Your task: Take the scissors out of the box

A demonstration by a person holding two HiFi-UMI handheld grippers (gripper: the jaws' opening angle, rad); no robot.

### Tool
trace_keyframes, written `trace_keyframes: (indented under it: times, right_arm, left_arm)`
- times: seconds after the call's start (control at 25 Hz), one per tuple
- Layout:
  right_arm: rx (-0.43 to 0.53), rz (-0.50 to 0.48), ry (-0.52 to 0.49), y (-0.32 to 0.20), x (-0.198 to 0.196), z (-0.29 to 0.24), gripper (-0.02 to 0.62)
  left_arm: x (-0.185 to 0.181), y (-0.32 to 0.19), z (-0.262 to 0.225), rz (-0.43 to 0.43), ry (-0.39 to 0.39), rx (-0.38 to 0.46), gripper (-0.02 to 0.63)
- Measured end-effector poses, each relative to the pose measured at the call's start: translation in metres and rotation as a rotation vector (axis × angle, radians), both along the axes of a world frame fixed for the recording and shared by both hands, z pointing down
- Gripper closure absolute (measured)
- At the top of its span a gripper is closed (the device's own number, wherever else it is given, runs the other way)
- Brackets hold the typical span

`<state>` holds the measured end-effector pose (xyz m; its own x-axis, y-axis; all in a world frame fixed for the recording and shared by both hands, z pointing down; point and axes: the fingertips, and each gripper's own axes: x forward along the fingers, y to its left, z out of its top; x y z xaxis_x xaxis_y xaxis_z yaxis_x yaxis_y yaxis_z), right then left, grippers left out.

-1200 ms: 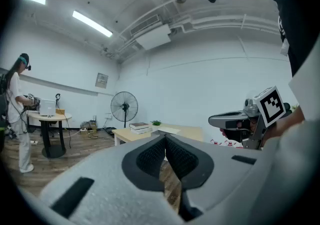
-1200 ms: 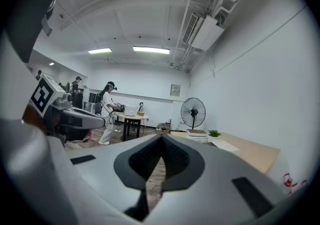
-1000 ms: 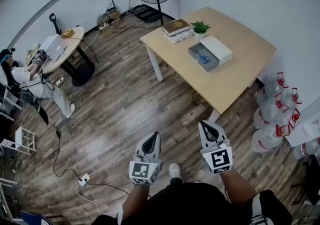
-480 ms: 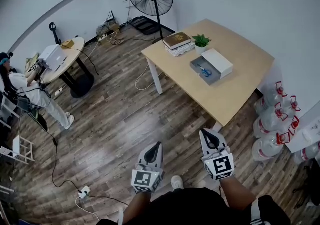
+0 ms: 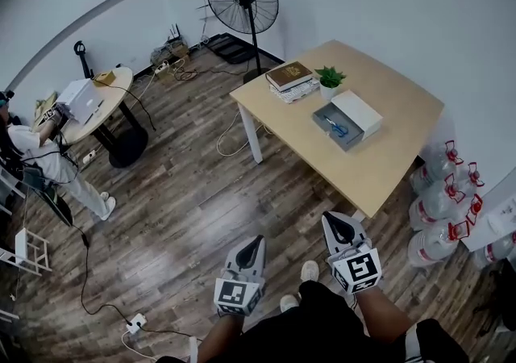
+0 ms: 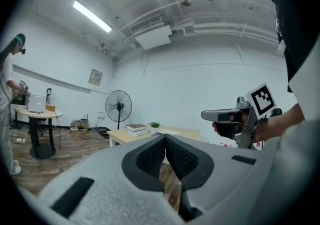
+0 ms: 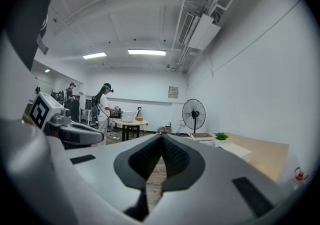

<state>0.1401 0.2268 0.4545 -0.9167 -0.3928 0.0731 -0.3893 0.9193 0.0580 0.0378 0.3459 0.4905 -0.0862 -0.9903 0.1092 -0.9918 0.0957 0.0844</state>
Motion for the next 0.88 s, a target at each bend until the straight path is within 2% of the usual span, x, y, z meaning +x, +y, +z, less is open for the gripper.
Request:
trace_keyframes:
  times: [0.16, 0.4, 0.56, 0.72, 0.88]
  right_arm:
    - [-0.032, 0.002, -0.012, -0.016, -0.021, 0.004, 0.601]
    - [-0.041, -0.003, -0.014, -0.048, -0.054, 0.007, 0.601]
    - [-0.051, -0.007, -0.013, -0.084, -0.073, 0.011, 0.601]
    - [-0.061, -0.008, -0.009, -0.129, -0.096, 0.011, 0.601]
    - [-0.051, -0.012, -0.009, -0.173, -0.126, 0.009, 0.601]
  left_arm:
    - [-0.018, -0.013, 0.005, -0.01, 0.02, -0.003, 0.601]
    - [-0.05, -0.048, 0.004, -0.003, 0.003, -0.013, 0.601]
    - [-0.073, -0.081, 0.013, -0.006, -0.045, -0.036, 0.601]
    - [-0.09, -0.12, 0.015, -0.006, -0.015, -0.068, 0.601]
    - [-0.121, -0.16, 0.012, -0.001, -0.052, -0.078, 0.601]
